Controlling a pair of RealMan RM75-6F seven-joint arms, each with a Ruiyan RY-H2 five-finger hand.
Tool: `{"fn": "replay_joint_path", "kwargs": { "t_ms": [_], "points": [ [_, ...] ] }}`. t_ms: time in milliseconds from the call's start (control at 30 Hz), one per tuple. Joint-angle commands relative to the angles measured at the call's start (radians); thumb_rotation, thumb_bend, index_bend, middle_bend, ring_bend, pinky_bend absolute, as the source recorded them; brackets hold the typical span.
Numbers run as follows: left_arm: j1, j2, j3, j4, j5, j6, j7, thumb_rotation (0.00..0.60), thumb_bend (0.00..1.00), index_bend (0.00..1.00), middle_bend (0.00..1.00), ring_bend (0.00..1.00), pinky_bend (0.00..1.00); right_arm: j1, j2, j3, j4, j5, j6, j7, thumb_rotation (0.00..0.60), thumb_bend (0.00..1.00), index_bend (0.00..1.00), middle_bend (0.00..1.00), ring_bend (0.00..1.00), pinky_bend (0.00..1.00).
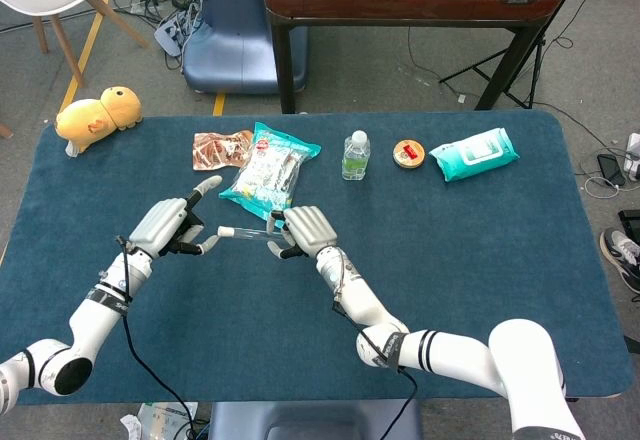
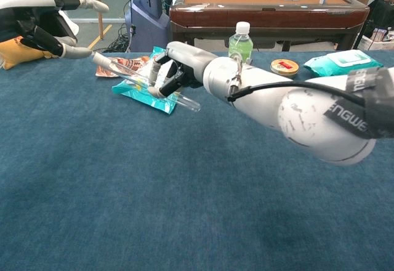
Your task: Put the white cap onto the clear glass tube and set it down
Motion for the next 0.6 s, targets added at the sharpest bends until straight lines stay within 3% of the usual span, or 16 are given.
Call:
{"fn": "replay_joint_path", "kwargs": {
  "t_ms": [33,300,600],
  "points": [
    [0.006,0.007,0.002,0.006,-0.005,-0.002,-0.008,0.6,0.3,0.04,0.95,0.96,1.0,-0.019,0.065,-0.028,-0.057,0.016,0.001,-0.056,0.6,0.62,0.76,0.91,0.96,0.97],
    [0.024,0.017,0.004,0.028,-0.02,0.011,-0.011,0.6,0.3,0.04,0.93,0.94,1.0,-0.042,0.154,-0.109,-0.115,0.037,0.012,-0.169,0.6,0.62,0.76,0.91,0.96,0.97],
    [0.039,0.019,0.024,0.028,-0.015,0.02,0.016,0.6,0.3,0.04,0.93,0.94,1.0,-0.061,0.098,-0.193,0.007,-0.004,0.029,-0.213,0.6,0.62,0.76,0.91,0.96,0.97]
  ]
}}
